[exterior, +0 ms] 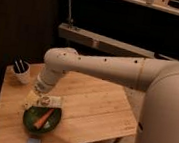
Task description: Place the bottle in the ceramic bowl
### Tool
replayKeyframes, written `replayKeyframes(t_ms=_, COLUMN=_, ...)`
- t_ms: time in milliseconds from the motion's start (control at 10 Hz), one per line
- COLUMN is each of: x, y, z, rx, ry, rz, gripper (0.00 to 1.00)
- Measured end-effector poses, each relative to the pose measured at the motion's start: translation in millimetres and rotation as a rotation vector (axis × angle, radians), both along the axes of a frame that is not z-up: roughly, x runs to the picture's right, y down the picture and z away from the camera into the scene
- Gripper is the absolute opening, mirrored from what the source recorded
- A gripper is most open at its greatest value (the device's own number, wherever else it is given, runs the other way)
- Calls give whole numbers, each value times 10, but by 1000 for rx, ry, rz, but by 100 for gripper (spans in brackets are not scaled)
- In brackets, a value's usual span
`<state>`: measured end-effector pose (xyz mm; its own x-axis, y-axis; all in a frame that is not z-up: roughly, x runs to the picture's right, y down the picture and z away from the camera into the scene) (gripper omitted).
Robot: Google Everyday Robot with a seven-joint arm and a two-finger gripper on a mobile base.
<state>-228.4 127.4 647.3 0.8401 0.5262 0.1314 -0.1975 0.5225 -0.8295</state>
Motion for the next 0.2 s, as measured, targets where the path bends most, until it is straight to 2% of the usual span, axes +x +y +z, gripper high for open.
replayKeyframes(t_ms=200, x=15, y=-16, z=7, rx=3, ry=19, rz=1, gripper=72)
